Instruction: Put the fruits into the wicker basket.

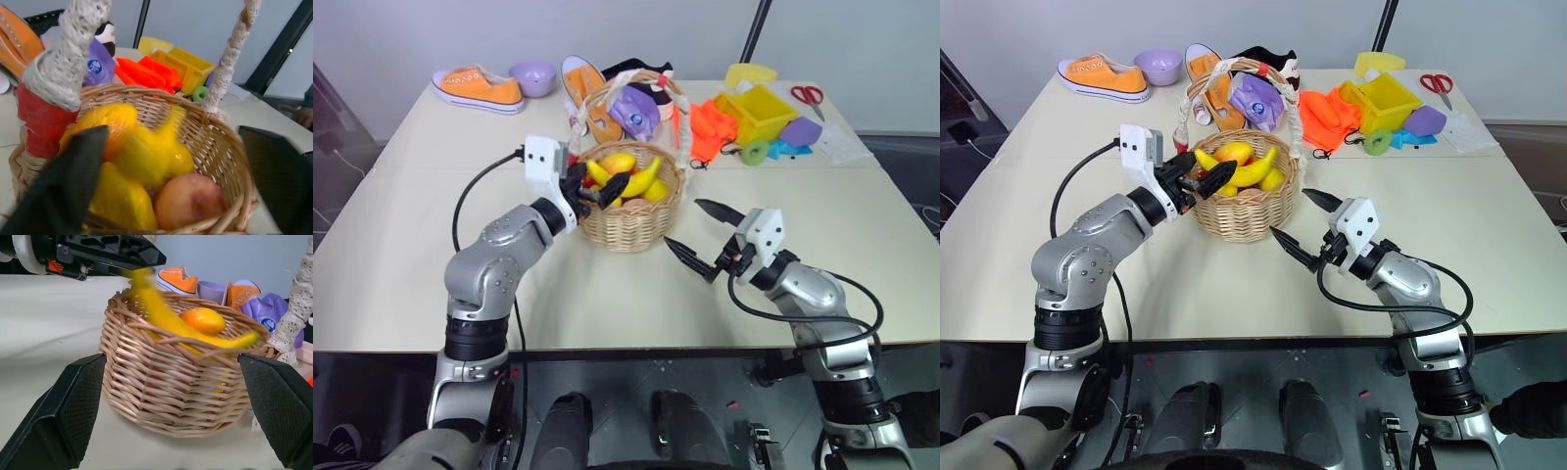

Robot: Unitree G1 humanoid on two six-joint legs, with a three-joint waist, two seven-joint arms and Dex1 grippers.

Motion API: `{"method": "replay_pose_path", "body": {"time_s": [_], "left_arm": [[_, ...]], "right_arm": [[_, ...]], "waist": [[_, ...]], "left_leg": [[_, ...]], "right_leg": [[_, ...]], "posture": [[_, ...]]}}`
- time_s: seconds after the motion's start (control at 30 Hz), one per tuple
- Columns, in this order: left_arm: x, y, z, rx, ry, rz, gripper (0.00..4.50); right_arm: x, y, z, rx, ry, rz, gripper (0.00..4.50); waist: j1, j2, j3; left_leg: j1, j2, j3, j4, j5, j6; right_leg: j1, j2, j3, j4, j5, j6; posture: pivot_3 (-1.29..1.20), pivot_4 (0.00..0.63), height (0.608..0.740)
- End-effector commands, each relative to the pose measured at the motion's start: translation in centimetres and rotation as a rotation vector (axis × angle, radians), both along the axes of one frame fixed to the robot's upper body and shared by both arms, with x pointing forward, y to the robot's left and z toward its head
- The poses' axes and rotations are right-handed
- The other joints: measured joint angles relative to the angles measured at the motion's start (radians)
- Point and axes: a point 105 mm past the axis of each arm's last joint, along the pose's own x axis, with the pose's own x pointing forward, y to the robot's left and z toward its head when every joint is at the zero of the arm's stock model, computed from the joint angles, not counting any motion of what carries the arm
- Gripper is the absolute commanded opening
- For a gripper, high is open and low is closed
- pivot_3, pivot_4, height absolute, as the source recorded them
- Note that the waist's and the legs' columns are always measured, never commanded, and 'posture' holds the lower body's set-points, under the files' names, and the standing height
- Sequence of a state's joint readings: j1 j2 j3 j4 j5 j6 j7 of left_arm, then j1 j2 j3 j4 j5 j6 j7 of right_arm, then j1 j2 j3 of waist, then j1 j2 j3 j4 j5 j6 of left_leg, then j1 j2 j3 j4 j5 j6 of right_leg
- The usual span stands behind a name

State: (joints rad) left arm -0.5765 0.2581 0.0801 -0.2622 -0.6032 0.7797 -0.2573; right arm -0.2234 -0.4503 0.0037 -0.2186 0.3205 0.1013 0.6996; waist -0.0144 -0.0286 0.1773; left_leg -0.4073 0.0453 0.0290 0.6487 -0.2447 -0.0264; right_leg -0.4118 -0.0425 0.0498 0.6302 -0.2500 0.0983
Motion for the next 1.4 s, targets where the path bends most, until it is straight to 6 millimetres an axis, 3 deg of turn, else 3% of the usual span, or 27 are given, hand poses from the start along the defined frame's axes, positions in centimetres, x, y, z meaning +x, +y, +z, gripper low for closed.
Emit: {"method": "replay_pose_path", "body": {"time_s": [0.03, 0.17, 0.27, 0.37, 0.5, 0.83, 1.0, 1.4], "left_arm": [[-2.2, 1.5, 1.6, -0.024, -0.092, -0.029, 4.43], [-5.6, 2.6, 0.4, 0.022, -0.128, -0.103, 4.43], [-7.2, 6.2, -1.1, 0.082, -0.161, -0.027, 4.43], [-8.7, 10.0, -1.9, 0.026, -0.179, 0.065, 4.43], [-9.6, 11.7, -2.9, 0.138, -0.207, 0.116, 4.43], [-10.4, 12.0, -3.5, 0.203, -0.232, 0.075, 4.43], [-10.3, 12.2, -3.1, 0.192, -0.242, 0.069, 4.43], [-10.5, 11.2, -3.5, 0.186, -0.25, 0.014, 4.43]], "right_arm": [[-0.3, -0.2, 1.5, 0.012, -0.055, -0.001, 4.5], [-0.1, -0.7, 2.0, 0.043, -0.059, -0.03, 4.5], [0.5, -1.6, 2.5, 0.07, -0.071, -0.099, 4.5], [1.3, -2.2, 2.9, 0.117, -0.064, -0.164, 4.5], [2.6, -2.2, 3.7, 0.158, -0.054, -0.215, 4.5], [9.6, -1.3, 6.6, 0.174, 0.022, -0.314, 4.5], [10.2, -0.3, 8.2, 0.169, -0.007, -0.274, 4.5], [11.2, 0.7, 7.3, 0.162, 0.015, -0.294, 4.5]], "waist": [[-0.005, 0.0, 0.0], [-0.004, 0.0, 0.0], [-0.002, 0.0, 0.0], [-0.003, 0.0, 0.0], [0.003, 0.0, 0.0], [-0.006, 0.001, 0.0], [-0.003, 0.001, 0.0], [-0.006, 0.001, 0.0]], "left_leg": [[0.0, 0.0, 0.0, 0.0, 0.0, 0.0], [0.0, 0.001, 0.0, -0.001, 0.0, 0.0], [0.0, 0.001, 0.0, -0.001, 0.0, 0.0], [0.0, 0.001, 0.002, -0.001, 0.0, 0.0], [0.0, 0.001, 0.002, 0.0, 0.0, 0.0], [-0.002, 0.002, 0.007, -0.002, 0.0, 0.0], [-0.004, 0.003, 0.007, -0.005, 0.0, 0.0], [-0.005, 0.003, 0.008, -0.003, 0.0, 0.0]], "right_leg": [[0.0, 0.0, 0.0, 0.0, 0.0, 0.0], [-0.001, 0.0, 0.0, 0.001, -0.001, -0.001], [-0.001, 0.0, 0.0, 0.0, -0.002, -0.003], [-0.001, -0.002, 0.0, 0.0, -0.002, -0.004], [-0.001, -0.003, 0.0, -0.001, -0.002, -0.005], [-0.006, -0.004, 0.002, -0.001, 0.0, -0.007], [-0.01, -0.002, 0.002, 0.0, 0.0, -0.007], [-0.011, -0.002, 0.002, 0.001, 0.001, -0.007]], "posture": [[0.0, 0.15, 0.74], [0.0, 0.15, 0.74], [0.0, 0.15, 0.74], [0.0, 0.15, 0.74], [0.0, 0.15, 0.74], [0.0, 0.15, 0.74], [0.0, 0.15, 0.74], [0.0, 0.15, 0.74]]}}
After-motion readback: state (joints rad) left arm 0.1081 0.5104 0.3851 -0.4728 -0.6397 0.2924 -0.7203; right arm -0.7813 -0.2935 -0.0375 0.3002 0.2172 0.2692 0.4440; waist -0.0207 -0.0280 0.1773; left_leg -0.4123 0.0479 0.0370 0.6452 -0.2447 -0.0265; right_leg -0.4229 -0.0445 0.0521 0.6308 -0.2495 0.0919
